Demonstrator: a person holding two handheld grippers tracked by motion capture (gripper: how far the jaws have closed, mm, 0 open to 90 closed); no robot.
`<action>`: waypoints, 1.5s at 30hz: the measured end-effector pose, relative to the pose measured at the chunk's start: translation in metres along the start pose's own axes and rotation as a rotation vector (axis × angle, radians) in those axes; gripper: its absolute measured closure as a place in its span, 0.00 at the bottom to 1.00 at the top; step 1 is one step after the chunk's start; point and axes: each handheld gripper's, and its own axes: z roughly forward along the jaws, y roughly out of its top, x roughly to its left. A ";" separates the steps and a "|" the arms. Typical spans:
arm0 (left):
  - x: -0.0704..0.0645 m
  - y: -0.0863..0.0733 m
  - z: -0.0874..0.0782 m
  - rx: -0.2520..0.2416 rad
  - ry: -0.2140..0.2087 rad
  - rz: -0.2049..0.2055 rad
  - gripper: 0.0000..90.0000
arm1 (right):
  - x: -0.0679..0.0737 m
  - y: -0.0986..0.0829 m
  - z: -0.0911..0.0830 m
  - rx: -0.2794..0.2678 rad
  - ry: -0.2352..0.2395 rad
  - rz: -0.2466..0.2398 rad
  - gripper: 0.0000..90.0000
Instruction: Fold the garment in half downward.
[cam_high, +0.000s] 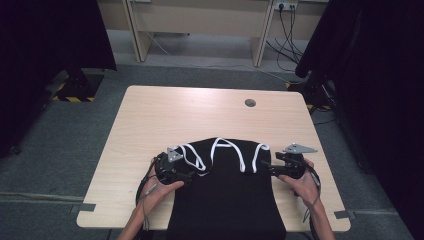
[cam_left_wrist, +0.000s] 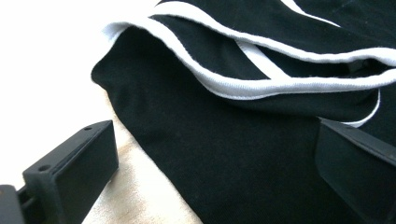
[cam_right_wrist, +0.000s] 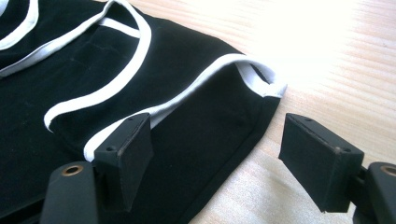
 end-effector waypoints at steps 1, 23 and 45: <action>0.000 0.000 0.000 -0.002 -0.012 0.005 0.00 | 0.000 0.000 0.000 0.004 0.002 0.000 0.28; 0.021 0.047 0.020 0.015 -0.096 -0.062 0.02 | -0.001 0.050 0.038 0.080 0.016 -0.071 0.21; 0.025 0.050 0.037 0.008 -0.057 0.040 0.42 | -0.006 0.051 0.068 0.129 0.022 -0.117 0.56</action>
